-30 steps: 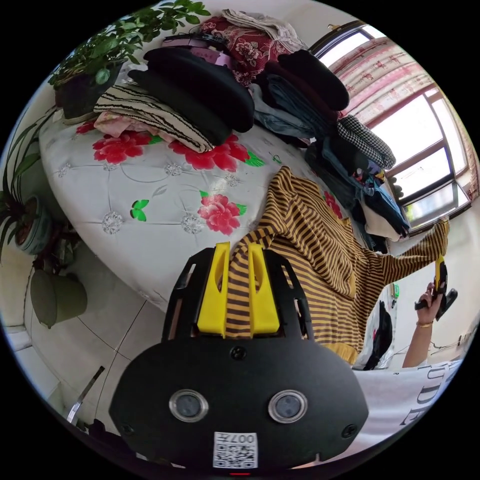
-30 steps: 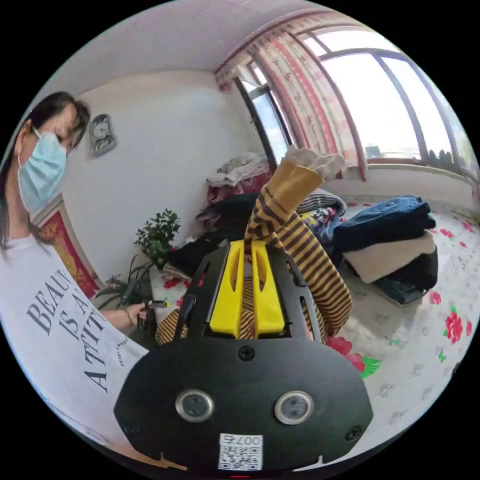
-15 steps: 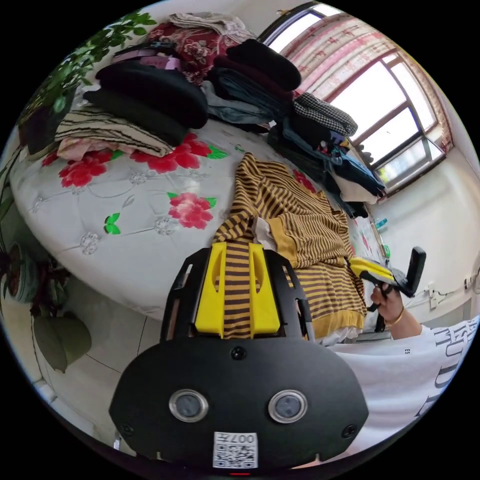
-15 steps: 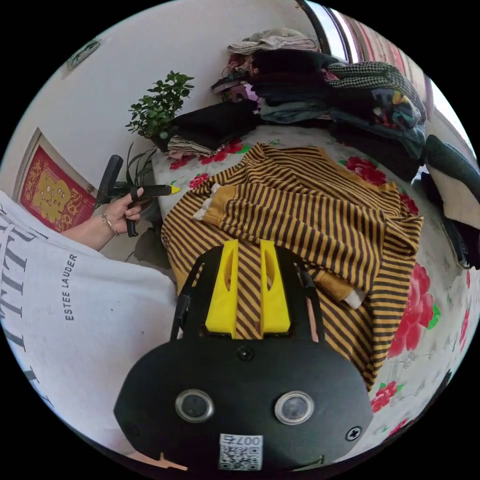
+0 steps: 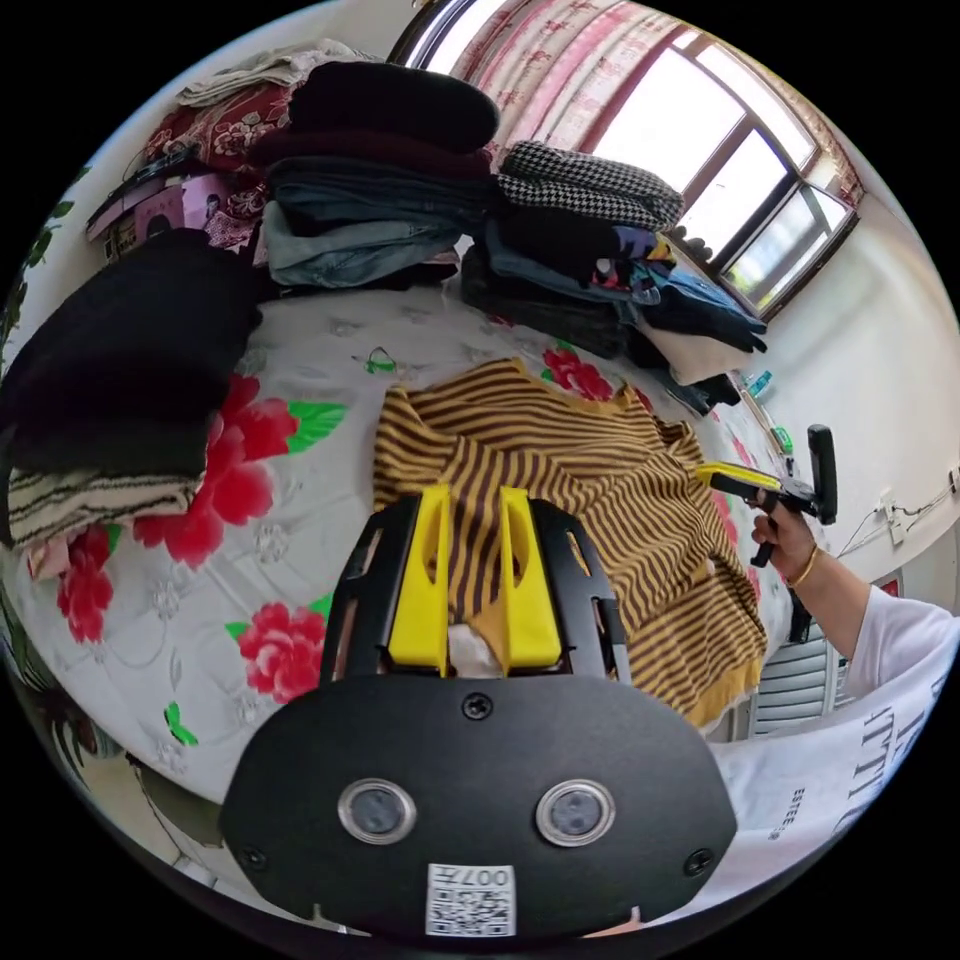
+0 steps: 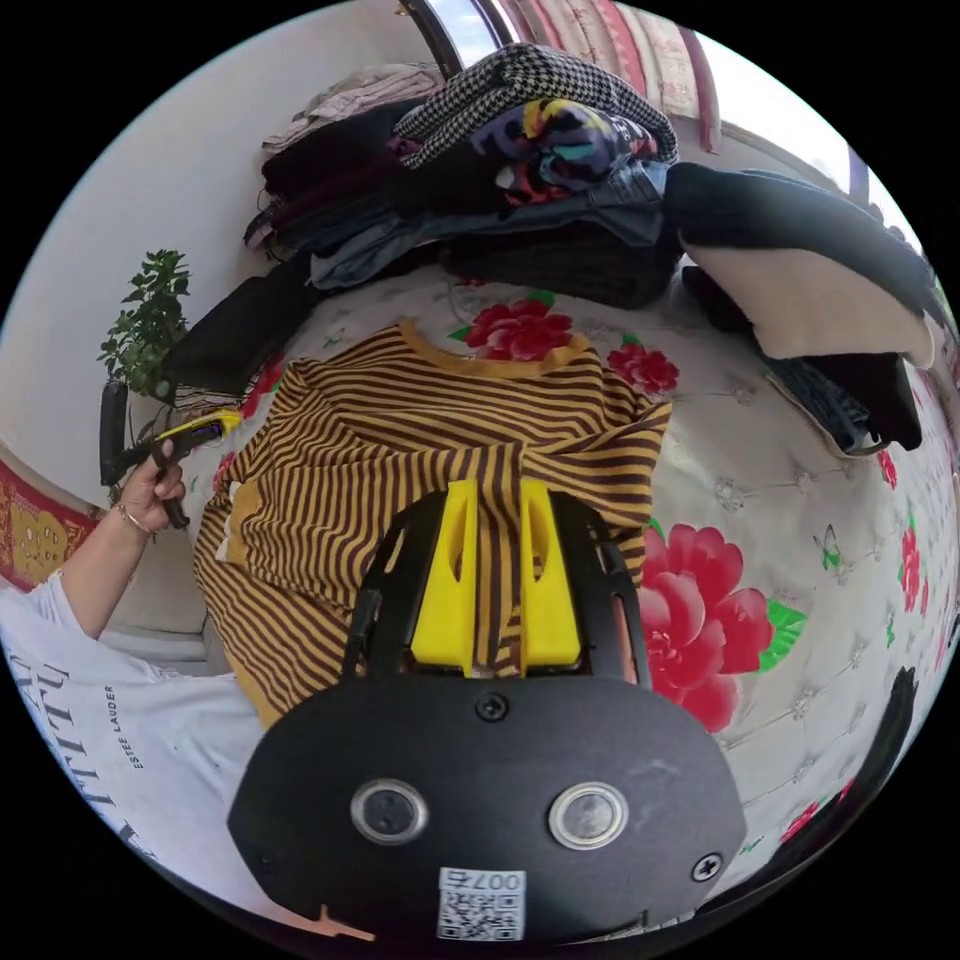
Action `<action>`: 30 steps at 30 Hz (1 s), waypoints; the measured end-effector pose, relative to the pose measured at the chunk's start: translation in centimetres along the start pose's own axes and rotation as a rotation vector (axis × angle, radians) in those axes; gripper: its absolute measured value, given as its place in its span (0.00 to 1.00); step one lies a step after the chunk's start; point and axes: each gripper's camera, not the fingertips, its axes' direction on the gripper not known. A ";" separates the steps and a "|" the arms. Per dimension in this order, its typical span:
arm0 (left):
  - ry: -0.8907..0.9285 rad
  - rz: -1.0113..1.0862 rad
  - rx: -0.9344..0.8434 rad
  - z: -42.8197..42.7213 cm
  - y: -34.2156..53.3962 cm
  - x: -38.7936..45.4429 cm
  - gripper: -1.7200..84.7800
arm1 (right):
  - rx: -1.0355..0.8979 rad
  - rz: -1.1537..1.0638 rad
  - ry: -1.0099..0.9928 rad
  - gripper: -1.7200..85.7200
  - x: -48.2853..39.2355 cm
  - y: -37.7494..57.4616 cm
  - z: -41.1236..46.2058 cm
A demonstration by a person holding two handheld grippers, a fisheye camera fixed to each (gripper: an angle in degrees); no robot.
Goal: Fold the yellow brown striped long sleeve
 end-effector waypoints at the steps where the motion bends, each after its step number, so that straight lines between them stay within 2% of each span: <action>1: -0.012 0.002 -0.020 1.3 -1.6 0.1 0.11 | -0.008 0.015 0.017 0.04 1.0 -0.5 1.0; 5: -0.132 -0.058 -0.139 6.6 -3.9 -1.1 0.10 | -0.093 0.070 0.088 0.02 5.2 -1.0 4.0; 7: -0.184 -0.098 -0.087 6.9 -3.7 -2.6 0.06 | -0.079 0.068 0.089 0.02 7.5 -0.9 4.2; 12: -0.094 -0.301 0.007 5.9 -3.1 -5.1 0.03 | -0.021 0.074 0.049 0.02 10.5 -0.5 4.0; 15: -0.018 -0.405 0.020 5.0 -2.9 -5.9 0.07 | -0.003 0.221 -0.081 0.02 13.4 0.2 3.1; 17: 0.009 -0.399 0.054 2.6 -2.4 -5.7 0.09 | 0.037 0.242 -0.151 0.03 14.3 1.2 1.0; 19: 0.013 -0.310 0.139 -2.5 0.2 -4.5 0.10 | 0.171 0.187 -0.209 0.05 14.5 4.8 -3.8; 21: 0.004 -0.257 0.131 -6.1 3.5 -3.8 0.12 | 0.190 0.178 -0.221 0.07 14.6 8.8 -6.9; 23: -0.033 -0.235 0.096 -9.2 8.1 -3.5 0.13 | 0.156 0.182 -0.199 0.09 14.6 13.6 -9.2; 28: -0.109 -0.290 -0.139 -14.6 22.7 -4.3 0.16 | -0.027 0.339 -0.102 0.14 14.7 29.1 -13.5; 30: -0.112 -0.324 -0.185 -15.4 25.2 -4.7 0.18 | -0.074 0.371 -0.071 0.14 14.4 32.3 -14.2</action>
